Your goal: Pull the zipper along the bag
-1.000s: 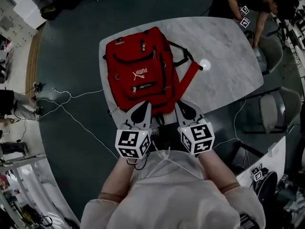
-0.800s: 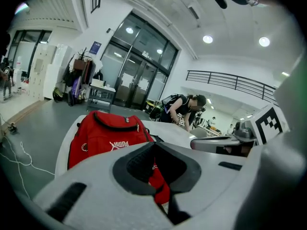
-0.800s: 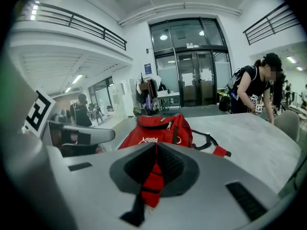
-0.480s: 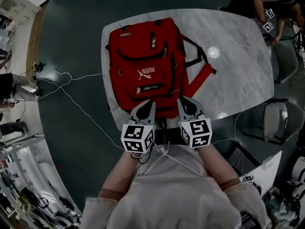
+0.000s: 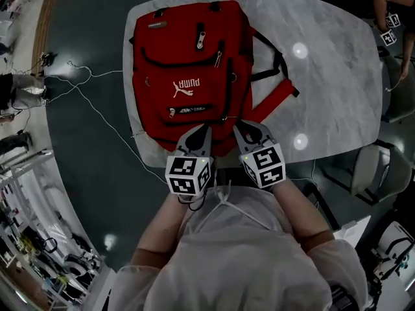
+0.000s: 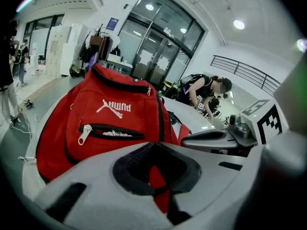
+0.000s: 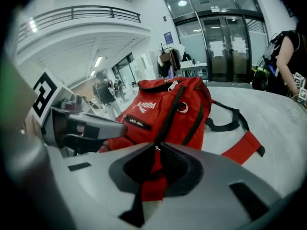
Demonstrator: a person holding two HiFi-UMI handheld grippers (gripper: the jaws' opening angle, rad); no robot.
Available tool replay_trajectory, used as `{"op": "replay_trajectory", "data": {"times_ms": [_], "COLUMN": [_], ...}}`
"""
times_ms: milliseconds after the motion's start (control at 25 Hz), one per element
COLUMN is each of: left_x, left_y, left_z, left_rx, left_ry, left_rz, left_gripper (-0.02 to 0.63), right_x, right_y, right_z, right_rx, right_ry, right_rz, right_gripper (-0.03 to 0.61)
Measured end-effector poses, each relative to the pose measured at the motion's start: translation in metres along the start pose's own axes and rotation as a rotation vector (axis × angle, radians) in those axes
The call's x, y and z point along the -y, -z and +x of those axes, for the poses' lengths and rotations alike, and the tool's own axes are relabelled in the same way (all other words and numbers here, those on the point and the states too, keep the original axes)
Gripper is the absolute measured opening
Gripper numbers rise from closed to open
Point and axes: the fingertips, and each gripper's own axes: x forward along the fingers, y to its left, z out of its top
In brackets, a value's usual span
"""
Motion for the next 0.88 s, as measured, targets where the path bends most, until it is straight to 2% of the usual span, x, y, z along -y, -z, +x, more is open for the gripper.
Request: {"op": "replay_trajectory", "data": {"times_ms": [320, 400, 440, 640, 880], "left_x": [-0.005, -0.007, -0.008, -0.008, -0.01], "left_y": [0.024, 0.027, 0.028, 0.037, 0.046], "left_z": [0.029, 0.036, 0.038, 0.048, 0.057], "left_rx": [-0.073, -0.082, -0.087, -0.123, -0.164], "left_ry": [-0.051, -0.058, -0.061, -0.061, -0.057], "left_rz": [-0.024, -0.029, -0.033, -0.028, -0.019], "left_gripper": [0.02, 0.02, 0.02, 0.02, 0.02], "right_x": [0.01, 0.008, 0.006, 0.006, 0.002], "right_y": [0.013, 0.014, 0.014, 0.012, 0.019], "right_z": [0.026, 0.031, 0.033, 0.041, 0.047], "right_rx": [-0.092, -0.11, -0.117, -0.145, -0.185], "right_ry": [-0.076, -0.115, -0.133, -0.168, -0.228], "right_rz": [-0.11, -0.143, -0.163, -0.271, -0.303], "right_gripper": [0.036, 0.097, 0.107, 0.107, 0.079]}}
